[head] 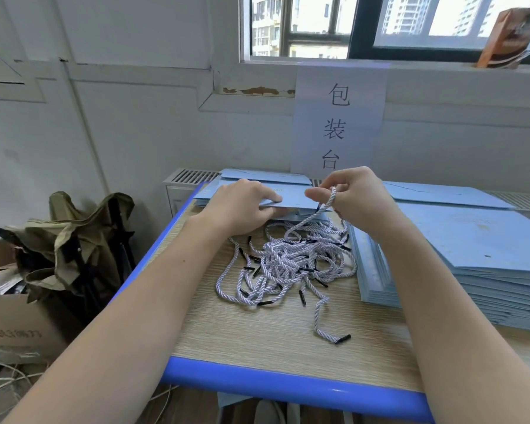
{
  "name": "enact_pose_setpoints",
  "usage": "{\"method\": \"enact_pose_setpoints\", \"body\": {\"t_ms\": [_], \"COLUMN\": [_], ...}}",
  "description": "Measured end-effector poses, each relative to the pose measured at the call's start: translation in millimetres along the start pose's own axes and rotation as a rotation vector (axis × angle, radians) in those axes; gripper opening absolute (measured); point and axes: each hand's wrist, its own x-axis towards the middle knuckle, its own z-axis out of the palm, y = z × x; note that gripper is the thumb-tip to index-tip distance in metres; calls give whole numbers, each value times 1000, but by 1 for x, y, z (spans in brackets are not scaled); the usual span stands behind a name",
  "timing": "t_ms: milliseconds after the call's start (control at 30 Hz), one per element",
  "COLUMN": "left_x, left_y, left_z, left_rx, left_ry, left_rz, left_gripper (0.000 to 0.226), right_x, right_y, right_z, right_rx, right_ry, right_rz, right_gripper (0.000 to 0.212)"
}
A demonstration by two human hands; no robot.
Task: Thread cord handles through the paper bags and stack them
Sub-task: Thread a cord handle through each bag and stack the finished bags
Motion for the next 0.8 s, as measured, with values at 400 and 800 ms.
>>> {"method": "enact_pose_setpoints", "body": {"t_ms": [400,800], "left_x": [3,-4], "left_y": [3,16], "left_z": [3,-2], "left_rx": [-109,-159], "left_ry": [141,99], "left_rz": [178,198], "left_gripper": [22,11], "right_x": [-1,3], "right_y": [0,8], "right_z": [5,21], "right_rx": [-43,-160], "right_ry": [64,-43], "right_rz": [-137,-120], "right_gripper": [7,30]}}
